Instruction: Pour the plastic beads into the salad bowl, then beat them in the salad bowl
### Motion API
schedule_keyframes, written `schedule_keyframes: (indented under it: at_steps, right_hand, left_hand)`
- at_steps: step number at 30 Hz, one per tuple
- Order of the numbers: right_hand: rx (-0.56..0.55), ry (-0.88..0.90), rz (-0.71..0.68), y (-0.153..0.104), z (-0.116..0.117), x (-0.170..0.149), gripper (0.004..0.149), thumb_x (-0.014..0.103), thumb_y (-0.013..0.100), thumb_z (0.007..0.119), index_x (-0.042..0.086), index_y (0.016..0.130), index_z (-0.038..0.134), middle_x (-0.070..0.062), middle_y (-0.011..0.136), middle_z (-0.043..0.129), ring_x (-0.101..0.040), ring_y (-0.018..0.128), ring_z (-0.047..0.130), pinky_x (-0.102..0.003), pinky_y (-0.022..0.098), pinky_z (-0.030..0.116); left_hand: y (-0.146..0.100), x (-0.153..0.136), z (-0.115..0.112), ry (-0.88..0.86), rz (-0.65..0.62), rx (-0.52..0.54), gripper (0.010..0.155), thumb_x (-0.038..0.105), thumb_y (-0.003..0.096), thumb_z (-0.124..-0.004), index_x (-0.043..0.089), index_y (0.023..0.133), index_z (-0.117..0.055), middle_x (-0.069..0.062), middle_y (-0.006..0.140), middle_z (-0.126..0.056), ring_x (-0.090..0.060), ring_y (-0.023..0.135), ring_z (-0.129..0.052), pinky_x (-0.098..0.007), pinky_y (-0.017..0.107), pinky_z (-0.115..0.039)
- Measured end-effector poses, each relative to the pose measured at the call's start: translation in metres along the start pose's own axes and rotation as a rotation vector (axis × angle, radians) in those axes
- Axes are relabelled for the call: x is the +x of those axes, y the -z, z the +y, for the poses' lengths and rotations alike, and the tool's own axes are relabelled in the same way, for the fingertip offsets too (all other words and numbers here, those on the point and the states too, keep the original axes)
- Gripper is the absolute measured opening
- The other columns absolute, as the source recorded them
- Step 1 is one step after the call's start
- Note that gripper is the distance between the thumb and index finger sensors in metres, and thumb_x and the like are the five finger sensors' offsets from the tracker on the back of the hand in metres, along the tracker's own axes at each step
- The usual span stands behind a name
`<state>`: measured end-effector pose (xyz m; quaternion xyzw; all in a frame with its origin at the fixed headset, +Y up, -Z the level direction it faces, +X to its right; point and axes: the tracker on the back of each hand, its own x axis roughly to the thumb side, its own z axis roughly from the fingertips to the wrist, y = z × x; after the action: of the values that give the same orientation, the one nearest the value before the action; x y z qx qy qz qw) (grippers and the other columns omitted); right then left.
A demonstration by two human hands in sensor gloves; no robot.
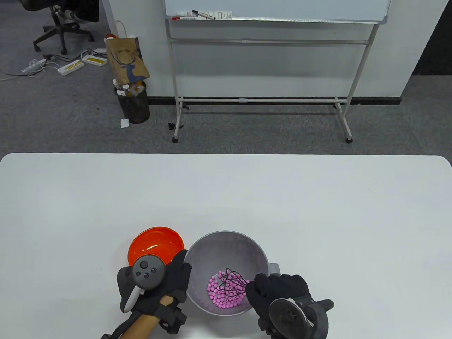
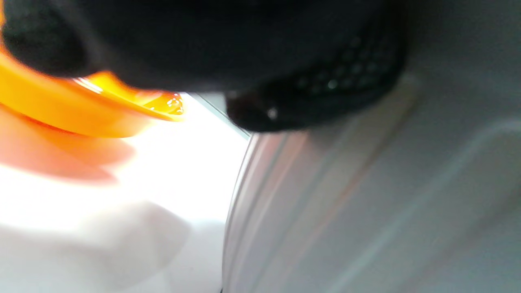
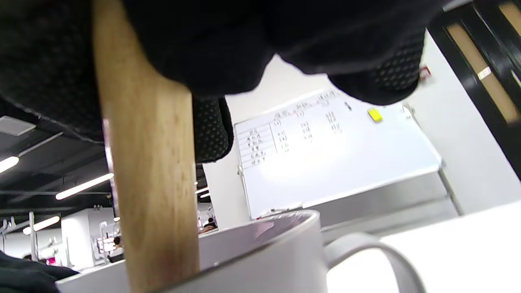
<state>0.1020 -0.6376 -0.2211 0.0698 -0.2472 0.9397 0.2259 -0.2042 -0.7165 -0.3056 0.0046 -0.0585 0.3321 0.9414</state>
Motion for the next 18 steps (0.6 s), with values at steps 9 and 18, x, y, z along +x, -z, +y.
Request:
schedule_keyframes:
  at_steps: [9,18]
  right_hand:
    - [0.031,0.157,0.135,0.002,0.022,-0.018,0.042,0.053,0.036,0.098,0.019,0.061,0.103,0.0,0.023,0.098,-0.021,0.014,0.095,-0.043,0.045,0.083]
    - [-0.079,-0.029,0.069,-0.001,0.016,-0.014,0.042,0.053,0.036,0.097,0.02,0.062,0.102,-0.001,0.025,0.099,-0.022,0.016,0.096,-0.043,0.047,0.082]
  left_hand:
    - [0.0,0.0,0.0,0.0,-0.006,0.004,0.055,0.044,0.0499,-0.069,0.012,0.095,-0.075,0.009,0.025,-0.104,-0.004,0.002,-0.099,-0.034,0.021,-0.092]
    - [-0.001,0.0,0.0,0.002,-0.007,0.007,0.055,0.044,0.0499,-0.068,0.012,0.095,-0.075,0.009,0.025,-0.104,-0.004,0.002,-0.099,-0.034,0.021,-0.092]
